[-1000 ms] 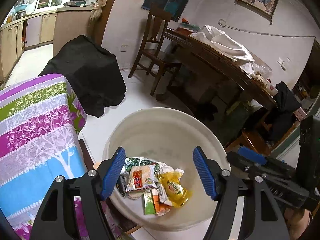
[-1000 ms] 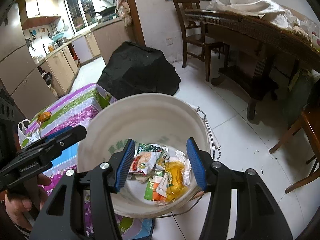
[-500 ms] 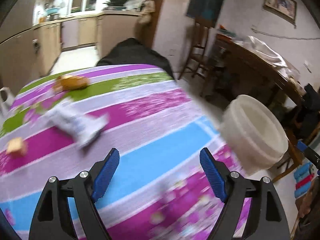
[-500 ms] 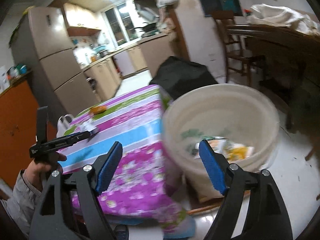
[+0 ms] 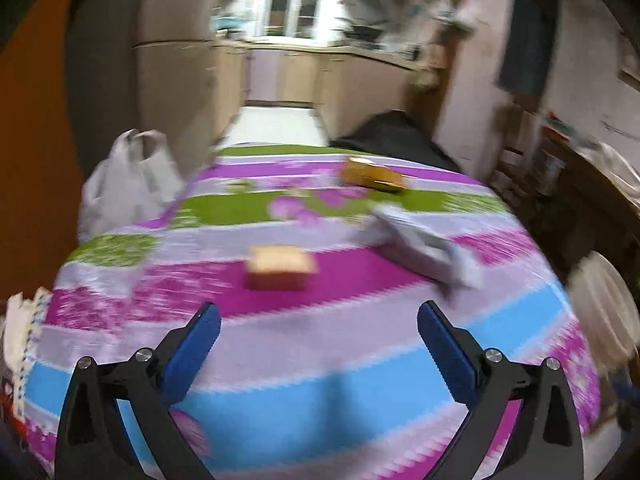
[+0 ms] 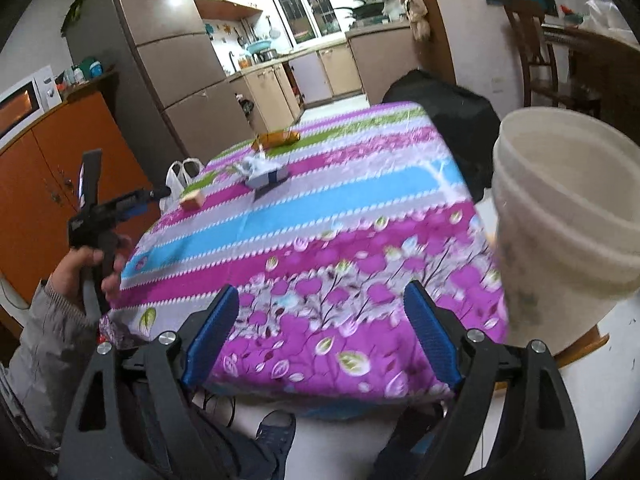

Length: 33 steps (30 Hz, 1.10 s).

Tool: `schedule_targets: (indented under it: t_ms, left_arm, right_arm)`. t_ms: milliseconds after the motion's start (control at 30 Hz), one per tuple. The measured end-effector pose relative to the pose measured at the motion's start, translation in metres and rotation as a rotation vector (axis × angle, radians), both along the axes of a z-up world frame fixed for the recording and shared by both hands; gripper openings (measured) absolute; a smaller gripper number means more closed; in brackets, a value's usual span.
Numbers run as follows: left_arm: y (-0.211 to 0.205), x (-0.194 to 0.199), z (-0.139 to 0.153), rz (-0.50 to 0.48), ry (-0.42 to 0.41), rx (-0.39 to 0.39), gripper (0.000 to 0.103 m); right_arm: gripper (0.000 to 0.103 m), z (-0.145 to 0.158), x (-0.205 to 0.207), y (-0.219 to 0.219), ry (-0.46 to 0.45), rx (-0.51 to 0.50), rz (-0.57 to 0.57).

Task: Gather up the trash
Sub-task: 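Move both tools back over the table toward the remaining trash, then grasp the yellow sponge with the left tool while the right tool grasps the white paper packet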

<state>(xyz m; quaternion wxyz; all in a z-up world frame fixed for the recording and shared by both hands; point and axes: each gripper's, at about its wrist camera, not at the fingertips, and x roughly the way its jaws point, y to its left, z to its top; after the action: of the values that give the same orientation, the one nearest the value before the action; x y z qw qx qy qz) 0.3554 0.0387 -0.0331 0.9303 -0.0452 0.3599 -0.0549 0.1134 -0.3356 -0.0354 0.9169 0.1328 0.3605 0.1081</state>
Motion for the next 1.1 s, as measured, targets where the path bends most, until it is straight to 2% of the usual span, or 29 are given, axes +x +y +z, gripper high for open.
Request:
schedule_targets:
  t_ms: [67,233,433,500,533,633,767,867,1100]
  left_arm:
    - [0.014,0.015,-0.008,0.035,0.030,0.009,0.098]
    - [0.015,0.048,-0.030,0.001,0.097,0.014,0.098]
    - [0.004,0.078,-0.045,0.016,0.094,0.035,0.097]
    - [0.005,0.085,-0.048,0.018,0.112,0.016,0.085]
    - [0.006,0.090,-0.052,0.018,0.140,0.007,0.073]
    - [0.005,0.087,-0.051,-0.003,0.135,-0.003,0.054]
    - [0.001,0.072,-0.049,-0.024,0.095,0.014,0.051]
    - [0.003,0.058,-0.043,-0.039,0.066,-0.014,0.051]
    - [0.005,0.049,-0.050,-0.058,0.083,-0.044,0.050]
  right_arm:
    - [0.081,-0.005,-0.001,0.006,0.012,0.002,0.007]
    - [0.081,-0.013,0.003,0.018,0.034,-0.003,0.012]
    - [0.081,-0.007,0.007,0.020,0.033,-0.029,0.019]
    - [0.081,-0.002,0.013,0.023,0.030,-0.048,0.034]
    - [0.081,0.000,0.017,0.024,0.027,-0.054,0.042]
    - [0.081,0.011,0.034,0.032,0.017,-0.090,0.081]
    - [0.081,0.028,0.074,0.056,-0.012,-0.169,0.168]
    - [0.079,0.036,0.116,0.074,-0.018,-0.208,0.237]
    - [0.072,0.020,0.242,0.131,0.088,-0.299,0.376]
